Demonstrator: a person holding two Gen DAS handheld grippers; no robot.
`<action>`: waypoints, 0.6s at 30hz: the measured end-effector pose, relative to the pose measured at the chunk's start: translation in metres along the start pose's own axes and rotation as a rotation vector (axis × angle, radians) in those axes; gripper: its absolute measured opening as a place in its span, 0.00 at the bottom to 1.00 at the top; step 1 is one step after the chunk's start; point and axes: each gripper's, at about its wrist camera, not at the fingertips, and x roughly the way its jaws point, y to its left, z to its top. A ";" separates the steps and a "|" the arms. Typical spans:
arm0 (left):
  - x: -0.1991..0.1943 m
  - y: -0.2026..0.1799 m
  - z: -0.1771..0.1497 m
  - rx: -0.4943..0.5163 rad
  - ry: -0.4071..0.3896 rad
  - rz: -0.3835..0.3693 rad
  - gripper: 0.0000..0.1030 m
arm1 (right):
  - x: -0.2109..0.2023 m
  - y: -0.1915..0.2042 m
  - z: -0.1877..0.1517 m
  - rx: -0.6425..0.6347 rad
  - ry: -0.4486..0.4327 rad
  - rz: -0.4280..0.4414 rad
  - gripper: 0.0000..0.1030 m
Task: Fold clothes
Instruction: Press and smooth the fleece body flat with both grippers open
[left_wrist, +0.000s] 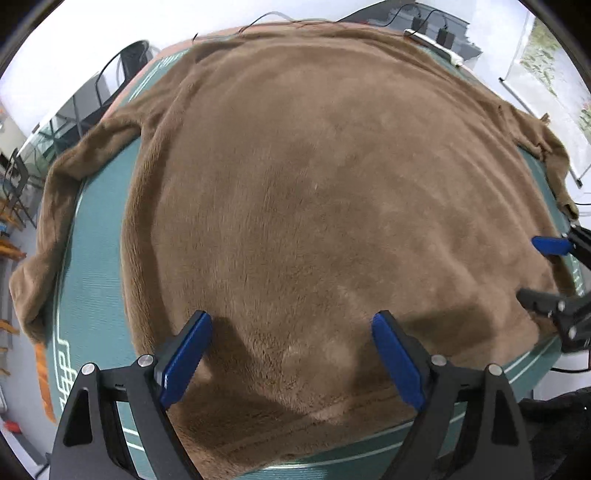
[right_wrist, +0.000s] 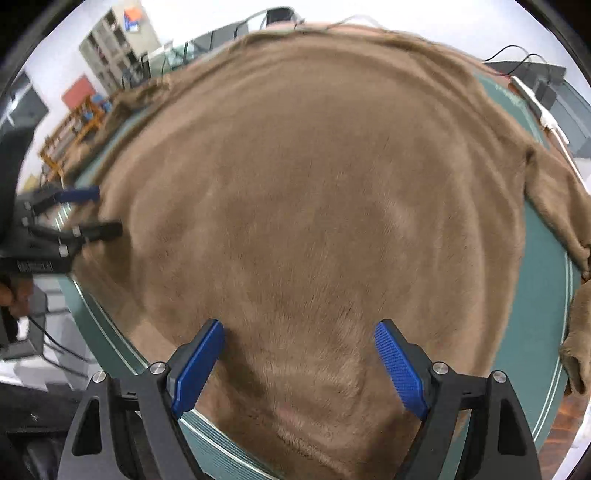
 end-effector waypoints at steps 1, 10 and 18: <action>0.003 0.002 -0.004 -0.011 0.012 -0.004 0.88 | 0.003 0.002 -0.004 -0.018 0.010 -0.015 0.85; -0.002 0.017 -0.032 -0.052 -0.011 -0.010 0.89 | -0.003 -0.003 -0.036 -0.025 0.009 -0.014 0.99; -0.008 0.019 -0.046 -0.044 -0.016 -0.019 0.89 | -0.012 -0.010 -0.052 -0.038 -0.001 0.017 1.00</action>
